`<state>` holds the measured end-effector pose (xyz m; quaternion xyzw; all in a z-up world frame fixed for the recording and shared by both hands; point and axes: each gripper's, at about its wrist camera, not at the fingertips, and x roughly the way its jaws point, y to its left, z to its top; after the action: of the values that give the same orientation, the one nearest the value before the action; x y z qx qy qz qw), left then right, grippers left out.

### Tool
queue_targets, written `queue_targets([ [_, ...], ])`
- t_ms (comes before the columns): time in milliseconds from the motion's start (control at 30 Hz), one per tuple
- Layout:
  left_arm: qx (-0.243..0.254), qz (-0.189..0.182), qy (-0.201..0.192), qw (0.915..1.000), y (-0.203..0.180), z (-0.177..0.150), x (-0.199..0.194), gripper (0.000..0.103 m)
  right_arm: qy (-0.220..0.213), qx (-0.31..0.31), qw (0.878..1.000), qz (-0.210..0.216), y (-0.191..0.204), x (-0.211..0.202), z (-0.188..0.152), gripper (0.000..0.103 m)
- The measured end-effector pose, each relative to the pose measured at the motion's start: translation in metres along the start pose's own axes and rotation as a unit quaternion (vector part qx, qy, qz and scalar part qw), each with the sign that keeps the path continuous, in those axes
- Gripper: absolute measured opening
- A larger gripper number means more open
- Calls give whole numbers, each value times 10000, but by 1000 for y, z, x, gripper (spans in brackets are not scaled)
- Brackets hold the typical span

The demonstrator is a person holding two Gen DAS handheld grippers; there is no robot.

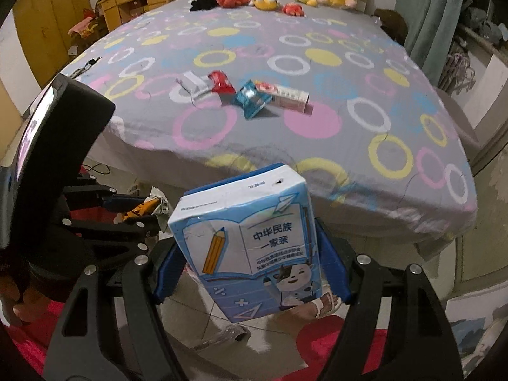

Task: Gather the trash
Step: 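Lower the snack packet with the left tool while the right tool lowers the milk carton into the bag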

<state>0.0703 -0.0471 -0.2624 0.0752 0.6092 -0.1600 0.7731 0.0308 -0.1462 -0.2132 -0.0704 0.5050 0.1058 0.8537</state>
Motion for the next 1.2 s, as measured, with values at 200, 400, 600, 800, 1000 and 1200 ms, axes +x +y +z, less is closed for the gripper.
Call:
queue_targets([
  [200,-106,22,217,9997,3,5,31,27,211,210,9995,82,-7,32,-5,73],
  [400,-25,63,404,9992,5,9,53,27,427,311,9985,136,-12,63,-8,73],
  [600,78,110,575,9983,10,13,75,27,605,546,9965,181,-23,90,-9,73],
  [800,296,184,699,9969,10,17,100,27,842,614,9944,186,-27,122,-15,73],
  [1000,395,115,941,9947,12,13,125,27,1084,777,9908,217,-35,148,-22,73],
  [1200,530,41,1129,9922,9,6,150,27,1296,873,9874,254,-38,172,-26,73],
])
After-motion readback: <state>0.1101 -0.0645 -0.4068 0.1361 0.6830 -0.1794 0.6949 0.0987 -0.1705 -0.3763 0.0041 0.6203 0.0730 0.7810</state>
